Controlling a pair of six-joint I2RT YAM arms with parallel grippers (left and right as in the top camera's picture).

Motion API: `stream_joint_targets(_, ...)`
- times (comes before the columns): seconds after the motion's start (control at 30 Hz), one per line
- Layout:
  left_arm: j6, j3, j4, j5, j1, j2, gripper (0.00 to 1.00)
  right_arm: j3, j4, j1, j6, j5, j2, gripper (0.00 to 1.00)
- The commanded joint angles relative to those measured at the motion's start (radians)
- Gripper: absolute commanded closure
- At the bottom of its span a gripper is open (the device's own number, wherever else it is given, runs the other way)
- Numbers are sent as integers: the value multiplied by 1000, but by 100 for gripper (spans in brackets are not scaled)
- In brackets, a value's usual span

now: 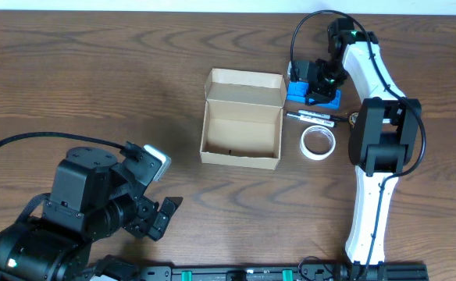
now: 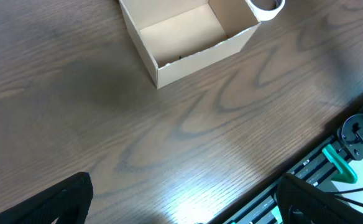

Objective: Pack container
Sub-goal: 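Carry the eraser left and lower it into the box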

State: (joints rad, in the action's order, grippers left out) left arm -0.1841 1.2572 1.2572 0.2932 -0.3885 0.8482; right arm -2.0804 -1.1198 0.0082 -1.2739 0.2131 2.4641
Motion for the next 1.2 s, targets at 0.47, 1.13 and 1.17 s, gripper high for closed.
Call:
stream_joint_targets(0.47,-7,8,3,13,2,0,5,-14,-37,5,230,-39,-267,64)
stream_joint_targets(1.13,-7,8,3,13,2,0,5,-14,-179,264,259,253,-400,64)
stream_joint_targets(1.17,-7,8,3,13,2,1,5,-14,-182,281,268,255,-400,64)
